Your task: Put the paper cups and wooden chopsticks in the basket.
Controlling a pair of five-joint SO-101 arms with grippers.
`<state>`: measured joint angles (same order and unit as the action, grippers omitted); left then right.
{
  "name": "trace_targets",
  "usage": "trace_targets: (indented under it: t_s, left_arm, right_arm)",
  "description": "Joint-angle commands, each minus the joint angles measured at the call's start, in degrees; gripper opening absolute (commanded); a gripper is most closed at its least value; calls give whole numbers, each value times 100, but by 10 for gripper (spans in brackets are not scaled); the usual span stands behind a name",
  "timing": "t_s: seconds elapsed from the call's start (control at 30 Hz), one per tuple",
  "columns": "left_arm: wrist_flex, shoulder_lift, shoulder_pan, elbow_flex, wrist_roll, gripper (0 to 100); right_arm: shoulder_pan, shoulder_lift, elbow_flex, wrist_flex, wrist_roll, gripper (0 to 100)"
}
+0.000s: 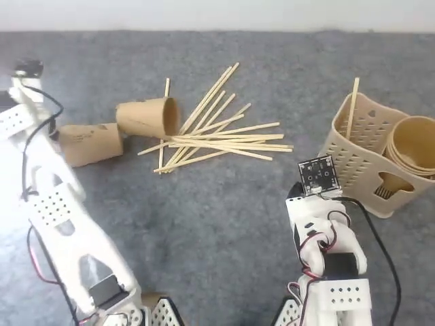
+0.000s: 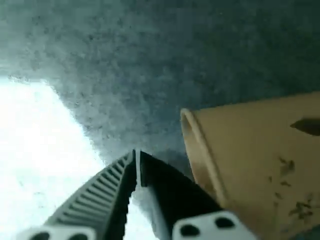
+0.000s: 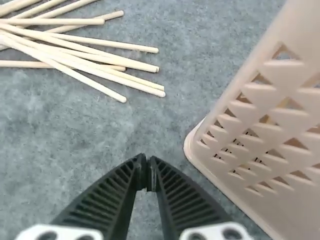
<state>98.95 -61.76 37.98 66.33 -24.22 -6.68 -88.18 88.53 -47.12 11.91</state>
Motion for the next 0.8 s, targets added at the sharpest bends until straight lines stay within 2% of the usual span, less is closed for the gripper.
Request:
trace_targets:
  t_s: [0.0, 0.23, 0.33, 0.57, 0.77]
  left_arm:
    - [193, 1011, -316, -673, 53, 12]
    - [176, 2989, -1363, -3371, 9, 12]
    - [53, 3701, -1811, -4136, 26, 12]
    - [-440, 4527, -2066, -4365, 527, 12]
    - [-1037, 3727, -2127, -4338, 774, 12]
  right_arm:
    - [-40, -48, -62, 110, 105, 8]
    - [-40, -48, -53, 110, 105, 8]
    - [-40, -48, -53, 110, 105, 8]
    - [-40, -48, -53, 84, 105, 8]
    - [-40, -48, -53, 66, 105, 8]
